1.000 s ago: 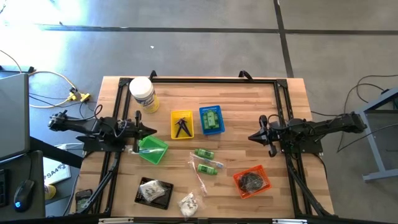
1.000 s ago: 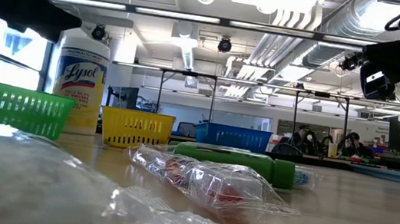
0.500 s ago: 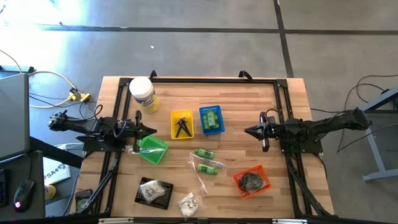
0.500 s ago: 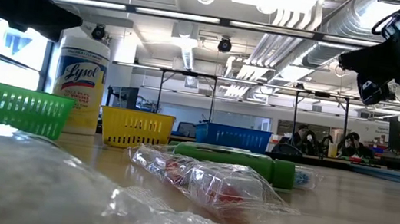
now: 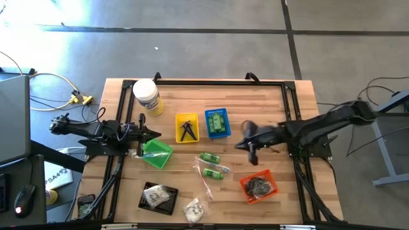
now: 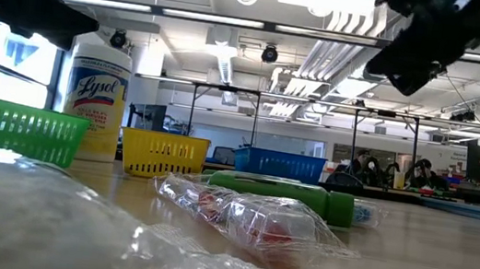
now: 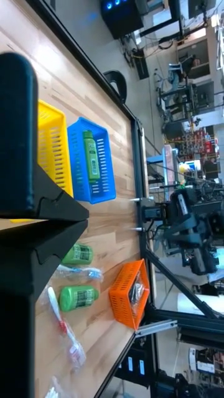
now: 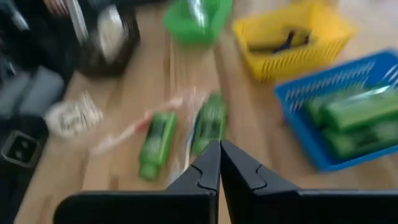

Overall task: Pick & Place Travel size toiletries
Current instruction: Put the blue toothbrush into the green bin

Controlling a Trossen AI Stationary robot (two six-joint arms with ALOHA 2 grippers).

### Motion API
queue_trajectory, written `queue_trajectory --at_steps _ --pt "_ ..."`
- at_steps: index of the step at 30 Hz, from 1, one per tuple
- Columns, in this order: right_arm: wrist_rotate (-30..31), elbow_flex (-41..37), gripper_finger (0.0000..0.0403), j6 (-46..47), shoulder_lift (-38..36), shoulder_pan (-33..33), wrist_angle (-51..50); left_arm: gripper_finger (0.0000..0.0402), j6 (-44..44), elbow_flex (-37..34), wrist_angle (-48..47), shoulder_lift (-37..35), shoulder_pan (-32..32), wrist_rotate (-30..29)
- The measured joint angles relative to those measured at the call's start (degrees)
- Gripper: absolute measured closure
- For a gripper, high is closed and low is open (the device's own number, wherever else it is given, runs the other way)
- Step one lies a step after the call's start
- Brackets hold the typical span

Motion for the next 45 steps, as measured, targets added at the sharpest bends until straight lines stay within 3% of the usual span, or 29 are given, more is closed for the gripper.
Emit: queue_trajectory --at_steps 5,14,18,23,27,31,45 --pt "-4.21 12.61 0.0399 2.29 14.89 1.29 -12.61 0.0401 -0.14 0.00 0.00 0.00 0.00 0.00" --pt "-9.77 22.87 0.0397 3.15 32.02 2.75 -15.60 0.0401 -1.79 0.00 0.02 0.00 0.00 0.02" --pt "-13.36 23.79 0.0375 5.69 35.15 3.33 -15.65 0.0401 -2.86 0.00 0.02 0.00 0.00 0.04" --pt "-15.43 23.81 0.0297 8.76 36.66 4.42 -15.79 0.0401 -2.88 0.00 0.02 0.00 0.00 0.04" --pt "-11.60 23.83 0.0226 10.30 36.67 5.19 -15.64 0.0401 -2.88 0.00 0.01 0.00 0.00 0.04" --pt "-6.39 23.83 0.0182 10.33 36.68 6.11 -15.65 0.0401 -2.88 0.00 0.02 0.00 0.00 0.04" --pt "-2.95 24.12 0.0168 11.72 44.99 7.88 -11.97 0.0402 -3.04 0.02 0.04 -0.02 0.00 0.05"
